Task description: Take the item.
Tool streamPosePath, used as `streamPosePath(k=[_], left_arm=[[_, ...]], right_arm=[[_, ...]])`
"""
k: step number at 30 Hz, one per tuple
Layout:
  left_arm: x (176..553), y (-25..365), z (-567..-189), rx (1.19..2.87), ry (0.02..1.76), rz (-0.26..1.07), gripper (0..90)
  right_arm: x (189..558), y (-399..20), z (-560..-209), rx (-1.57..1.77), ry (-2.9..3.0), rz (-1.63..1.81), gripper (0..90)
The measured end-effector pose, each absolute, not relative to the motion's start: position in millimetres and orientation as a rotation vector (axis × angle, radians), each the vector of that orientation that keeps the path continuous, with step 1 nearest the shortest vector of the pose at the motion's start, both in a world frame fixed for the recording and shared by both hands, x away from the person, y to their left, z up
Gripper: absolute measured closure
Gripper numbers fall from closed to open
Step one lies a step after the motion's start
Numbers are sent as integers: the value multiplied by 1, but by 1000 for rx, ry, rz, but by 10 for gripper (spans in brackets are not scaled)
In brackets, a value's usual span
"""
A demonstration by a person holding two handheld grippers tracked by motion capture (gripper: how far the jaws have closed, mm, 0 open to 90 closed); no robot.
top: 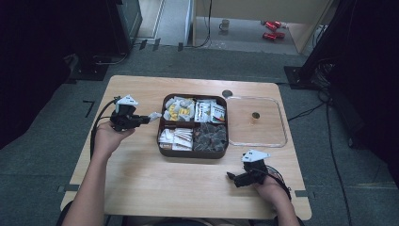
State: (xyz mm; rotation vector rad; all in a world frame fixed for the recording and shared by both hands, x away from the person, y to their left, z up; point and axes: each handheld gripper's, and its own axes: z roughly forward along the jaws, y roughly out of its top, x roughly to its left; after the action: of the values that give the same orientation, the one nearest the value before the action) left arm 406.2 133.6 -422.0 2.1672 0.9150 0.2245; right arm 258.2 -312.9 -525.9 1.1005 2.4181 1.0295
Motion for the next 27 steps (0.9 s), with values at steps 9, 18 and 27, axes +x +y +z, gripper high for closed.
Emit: streamPosePath(k=[9,18,27], left_arm=[[410,148,-432,2155,965,224,896],[421,157,-446,2164,1013,224,896],[430,158,-465,2191,1066,208,895]], right_arm=[[258,-313,-526,1099,2419,1030,0],[258,-313,-526,1100,2419,1030,0],[258,-313,-526,1100,2418,1030,0]])
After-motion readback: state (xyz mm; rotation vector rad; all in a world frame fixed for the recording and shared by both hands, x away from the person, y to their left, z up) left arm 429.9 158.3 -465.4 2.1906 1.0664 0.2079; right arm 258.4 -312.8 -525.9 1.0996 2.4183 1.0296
